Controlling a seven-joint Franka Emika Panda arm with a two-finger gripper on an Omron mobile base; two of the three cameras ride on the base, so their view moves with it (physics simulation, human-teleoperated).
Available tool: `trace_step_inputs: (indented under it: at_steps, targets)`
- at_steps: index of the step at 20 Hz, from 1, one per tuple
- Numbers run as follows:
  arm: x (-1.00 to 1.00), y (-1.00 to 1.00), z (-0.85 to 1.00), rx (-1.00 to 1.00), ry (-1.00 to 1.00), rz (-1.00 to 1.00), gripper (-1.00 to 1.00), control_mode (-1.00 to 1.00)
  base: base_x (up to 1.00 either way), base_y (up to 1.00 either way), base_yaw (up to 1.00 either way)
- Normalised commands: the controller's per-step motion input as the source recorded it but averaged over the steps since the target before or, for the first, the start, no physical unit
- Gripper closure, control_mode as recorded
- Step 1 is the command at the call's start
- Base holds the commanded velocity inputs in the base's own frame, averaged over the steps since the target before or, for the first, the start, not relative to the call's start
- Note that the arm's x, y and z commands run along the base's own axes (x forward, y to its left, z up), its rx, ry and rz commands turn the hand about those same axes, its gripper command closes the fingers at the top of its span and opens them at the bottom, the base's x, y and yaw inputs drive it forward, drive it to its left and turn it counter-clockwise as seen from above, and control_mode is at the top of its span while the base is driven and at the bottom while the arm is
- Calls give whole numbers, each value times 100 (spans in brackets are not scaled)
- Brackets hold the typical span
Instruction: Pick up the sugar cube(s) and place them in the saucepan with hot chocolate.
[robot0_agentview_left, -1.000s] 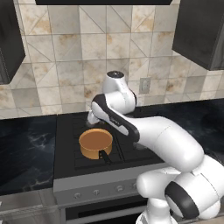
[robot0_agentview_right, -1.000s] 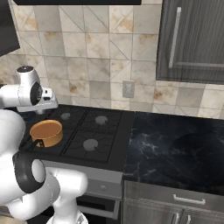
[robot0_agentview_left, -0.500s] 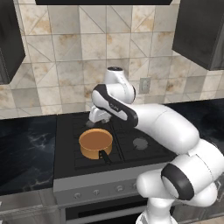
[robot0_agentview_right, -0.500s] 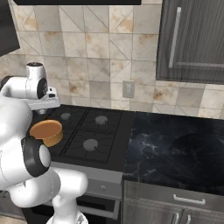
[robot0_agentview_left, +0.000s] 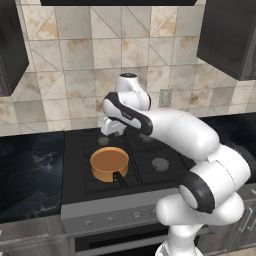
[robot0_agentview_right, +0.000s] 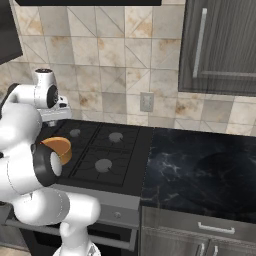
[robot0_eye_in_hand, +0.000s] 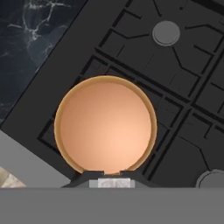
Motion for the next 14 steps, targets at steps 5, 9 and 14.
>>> trace_step_inputs:
  at_steps: [5,9,14]
  targets:
    - [31,8,-6,-5,0,0,100,-100,0,0,0]
    - [13,23,-18,-2,0,0,100,-100,0,0,0]
    - [-2,37,-5,0,0,0,100,-100,0,0,0]
